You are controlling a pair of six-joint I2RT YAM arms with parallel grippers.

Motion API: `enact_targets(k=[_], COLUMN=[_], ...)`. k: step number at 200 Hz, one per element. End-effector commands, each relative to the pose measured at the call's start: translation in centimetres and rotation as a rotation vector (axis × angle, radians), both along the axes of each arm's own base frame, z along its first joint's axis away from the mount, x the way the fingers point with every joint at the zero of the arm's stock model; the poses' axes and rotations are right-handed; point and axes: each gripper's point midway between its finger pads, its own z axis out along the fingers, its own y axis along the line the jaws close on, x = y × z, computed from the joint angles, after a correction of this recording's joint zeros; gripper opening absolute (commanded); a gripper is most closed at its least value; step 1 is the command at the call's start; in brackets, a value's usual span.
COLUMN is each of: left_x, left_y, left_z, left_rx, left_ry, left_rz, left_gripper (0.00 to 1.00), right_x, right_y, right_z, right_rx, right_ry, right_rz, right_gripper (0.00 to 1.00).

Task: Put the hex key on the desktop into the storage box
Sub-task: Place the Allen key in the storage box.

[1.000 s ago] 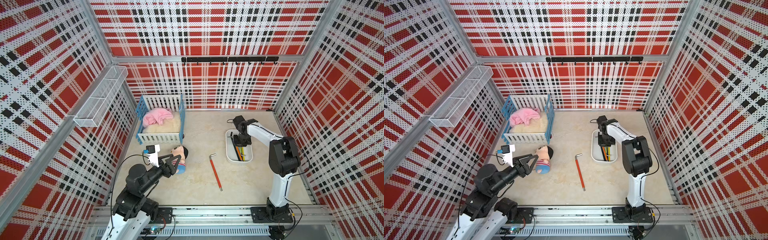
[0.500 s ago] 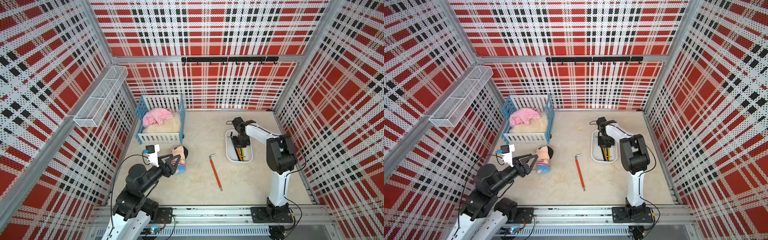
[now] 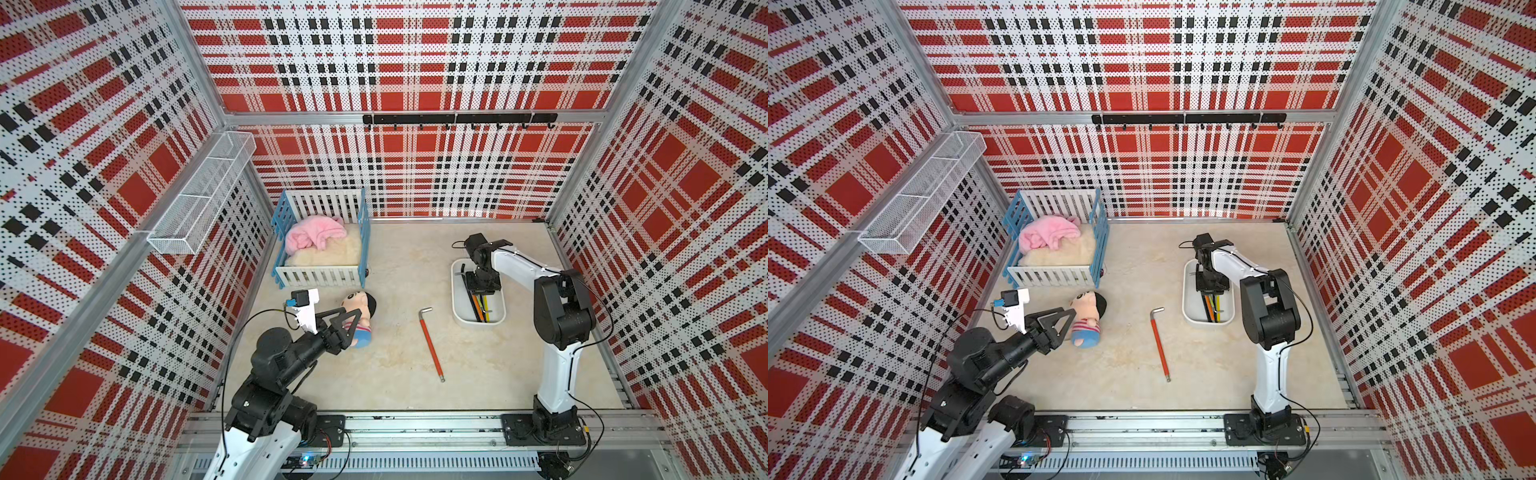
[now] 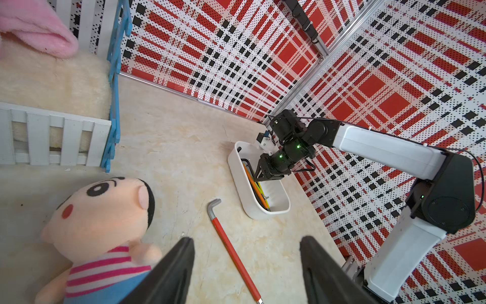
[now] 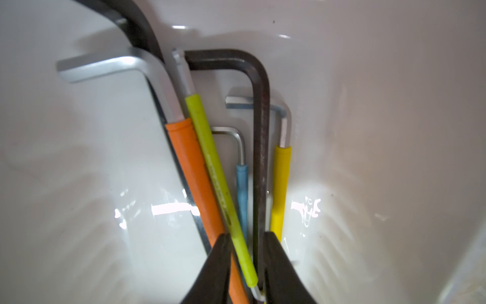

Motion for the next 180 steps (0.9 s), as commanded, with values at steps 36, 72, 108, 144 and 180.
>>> enact_targets(k=[36, 72, 108, 144, 180], left_x=[0.1, 0.1, 0.2, 0.1, 0.1], left_y=[0.1, 0.1, 0.1, 0.2, 0.2], left_z=[0.7, 0.7, 0.7, 0.8, 0.9], left_rx=[-0.01, -0.01, -0.01, -0.013, -0.012], left_ry=[-0.033, -0.035, -0.035, -0.038, -0.042], left_rz=[0.002, 0.001, 0.001, 0.003, 0.003], left_gripper=[0.69, 0.69, 0.69, 0.69, 0.69], right_x=[-1.1, -3.8, -7.8, -10.6, -12.6], right_y=[5.6, 9.8, 13.8, 16.4, 17.9], right_z=[6.4, 7.9, 6.6, 4.5, 2.3], right_rx=[0.038, 0.083, 0.11, 0.144, 0.145], right_ry=[-0.14, -0.149, -0.09, -0.026, 0.042], right_rz=[0.132, 0.22, 0.329, 0.389, 0.426], right_gripper=[0.37, 0.4, 0.44, 0.47, 0.48])
